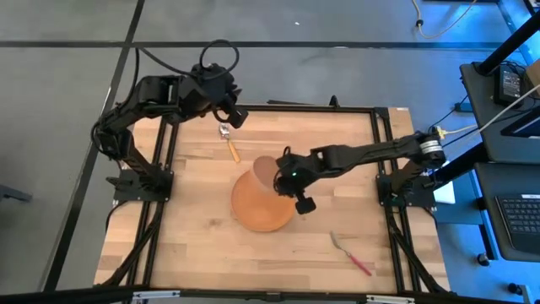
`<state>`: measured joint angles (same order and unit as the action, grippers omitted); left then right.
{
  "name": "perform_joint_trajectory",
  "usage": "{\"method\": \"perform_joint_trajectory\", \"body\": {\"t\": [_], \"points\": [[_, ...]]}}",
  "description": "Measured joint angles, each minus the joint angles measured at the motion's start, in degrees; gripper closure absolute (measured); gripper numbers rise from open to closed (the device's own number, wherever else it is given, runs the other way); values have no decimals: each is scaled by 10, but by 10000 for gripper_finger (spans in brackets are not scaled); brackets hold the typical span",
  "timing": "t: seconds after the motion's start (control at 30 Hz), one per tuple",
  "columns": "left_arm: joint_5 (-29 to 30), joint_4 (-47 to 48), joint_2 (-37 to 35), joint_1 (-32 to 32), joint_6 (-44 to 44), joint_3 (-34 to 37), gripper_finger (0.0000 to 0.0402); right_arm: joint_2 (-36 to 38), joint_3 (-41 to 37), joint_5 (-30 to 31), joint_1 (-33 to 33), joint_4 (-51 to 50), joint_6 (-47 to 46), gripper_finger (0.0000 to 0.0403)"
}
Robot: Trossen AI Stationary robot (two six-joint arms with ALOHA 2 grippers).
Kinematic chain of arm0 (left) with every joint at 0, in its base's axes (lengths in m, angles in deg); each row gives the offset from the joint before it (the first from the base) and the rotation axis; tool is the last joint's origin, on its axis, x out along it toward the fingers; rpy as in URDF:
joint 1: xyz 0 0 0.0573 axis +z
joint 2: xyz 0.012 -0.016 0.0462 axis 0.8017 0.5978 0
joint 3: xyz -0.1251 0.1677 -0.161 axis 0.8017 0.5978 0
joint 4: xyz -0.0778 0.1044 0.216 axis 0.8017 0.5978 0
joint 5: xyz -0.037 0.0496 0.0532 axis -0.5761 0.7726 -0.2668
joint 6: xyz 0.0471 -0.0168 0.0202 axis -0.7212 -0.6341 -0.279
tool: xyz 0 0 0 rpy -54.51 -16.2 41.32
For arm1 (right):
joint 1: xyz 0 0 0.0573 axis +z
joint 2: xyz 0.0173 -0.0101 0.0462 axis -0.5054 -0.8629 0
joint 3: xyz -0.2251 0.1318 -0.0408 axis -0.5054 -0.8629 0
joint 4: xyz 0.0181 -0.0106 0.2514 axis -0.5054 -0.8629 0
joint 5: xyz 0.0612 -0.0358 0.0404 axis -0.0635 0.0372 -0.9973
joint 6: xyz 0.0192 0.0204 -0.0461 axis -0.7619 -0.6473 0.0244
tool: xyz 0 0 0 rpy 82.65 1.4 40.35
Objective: Set table place
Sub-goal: Put the light pink bowl on the orange plate
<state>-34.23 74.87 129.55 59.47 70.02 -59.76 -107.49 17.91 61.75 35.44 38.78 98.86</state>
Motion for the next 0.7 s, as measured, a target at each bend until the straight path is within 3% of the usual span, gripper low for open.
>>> {"method": "perform_joint_trajectory", "body": {"t": [0.37,0.7], "points": [[-26,49,0,14,18,0,339,-79,0,-3,2,11,27,394],[-26,49,0,14,20,0,339,-104,0,-2,48,12,26,394]]}}
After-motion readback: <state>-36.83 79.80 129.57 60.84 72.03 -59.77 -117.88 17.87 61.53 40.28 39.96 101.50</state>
